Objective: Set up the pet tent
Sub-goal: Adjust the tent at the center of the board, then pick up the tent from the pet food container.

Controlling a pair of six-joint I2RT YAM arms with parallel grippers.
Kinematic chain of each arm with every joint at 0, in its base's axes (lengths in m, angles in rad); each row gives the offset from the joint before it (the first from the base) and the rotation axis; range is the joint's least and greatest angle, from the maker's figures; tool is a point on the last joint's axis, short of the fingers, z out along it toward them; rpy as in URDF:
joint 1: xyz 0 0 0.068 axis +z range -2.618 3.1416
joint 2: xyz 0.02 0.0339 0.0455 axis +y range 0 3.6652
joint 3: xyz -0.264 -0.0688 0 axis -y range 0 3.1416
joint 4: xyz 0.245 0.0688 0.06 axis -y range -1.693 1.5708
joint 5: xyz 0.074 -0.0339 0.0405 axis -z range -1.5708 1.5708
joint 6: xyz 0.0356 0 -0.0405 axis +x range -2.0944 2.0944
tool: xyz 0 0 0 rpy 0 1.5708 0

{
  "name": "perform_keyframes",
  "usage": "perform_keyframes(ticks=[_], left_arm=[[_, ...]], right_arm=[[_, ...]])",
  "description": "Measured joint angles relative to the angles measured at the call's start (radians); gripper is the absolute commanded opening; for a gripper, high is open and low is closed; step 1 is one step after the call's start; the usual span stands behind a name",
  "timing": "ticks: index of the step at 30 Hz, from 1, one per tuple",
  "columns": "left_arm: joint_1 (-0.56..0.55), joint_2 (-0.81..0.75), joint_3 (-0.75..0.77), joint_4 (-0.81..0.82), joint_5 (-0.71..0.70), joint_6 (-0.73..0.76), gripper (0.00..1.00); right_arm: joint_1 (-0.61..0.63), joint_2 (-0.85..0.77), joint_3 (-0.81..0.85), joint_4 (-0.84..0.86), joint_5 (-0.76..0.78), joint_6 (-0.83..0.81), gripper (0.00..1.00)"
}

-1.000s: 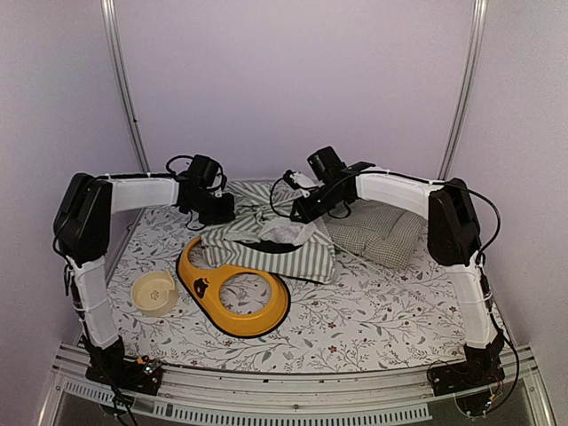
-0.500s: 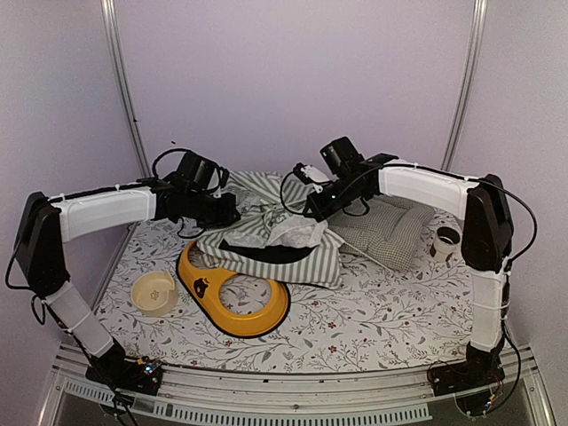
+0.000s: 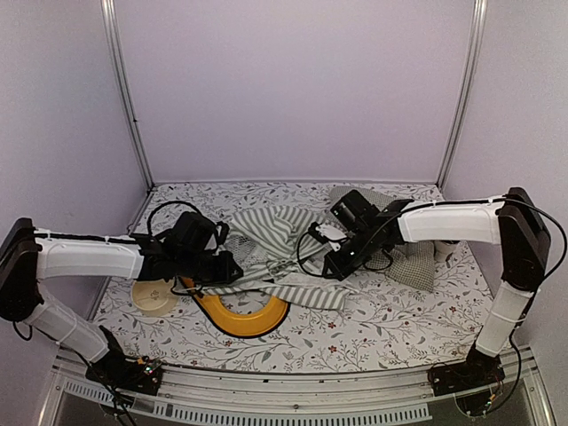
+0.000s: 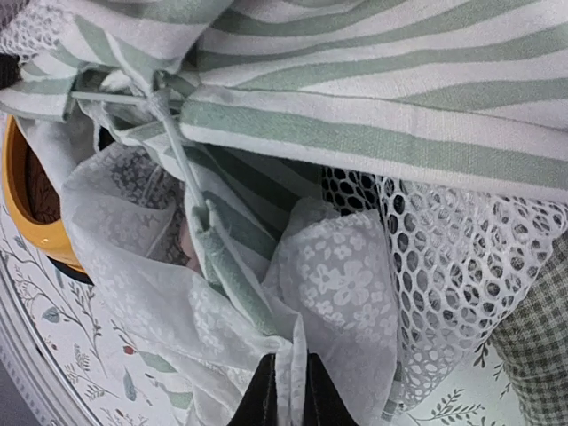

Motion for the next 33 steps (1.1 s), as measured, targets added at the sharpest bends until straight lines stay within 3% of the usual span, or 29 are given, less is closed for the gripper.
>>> perform_keyframes(ticks=[2,6,11,16,21,27,33], left_arm=[[-0.004,-0.043,-0.023,0.006,-0.016,-0.024,0.32],[-0.003,-0.145,-0.026,-0.010,-0.076,-0.042,0.43],[0.046,-0.258,-0.023,-0.070,-0.137,-0.075,0.47],[0.221,-0.317,-0.002,-0.094,-0.167,-0.090,0.54],[0.353,-0.269,0.086,-0.093,-0.164,-0.060,0.63],[0.512,-0.082,0.227,-0.053,-0.092,-0.018,0.70],[0.547,0.035,0.298,-0.041,-0.040,0.029,0.75]], right_arm=[[0.010,-0.023,-0.002,0.002,0.005,0.010,0.30],[0.025,-0.070,0.011,0.003,0.021,0.019,0.51],[0.043,-0.080,0.089,0.014,0.047,0.001,0.70],[0.049,-0.061,0.198,0.025,0.085,-0.027,0.83],[0.049,0.024,0.314,0.043,0.113,-0.058,0.87],[0.044,0.192,0.455,0.053,0.147,-0.106,0.88],[0.028,0.306,0.536,0.036,0.145,-0.136,0.87]])
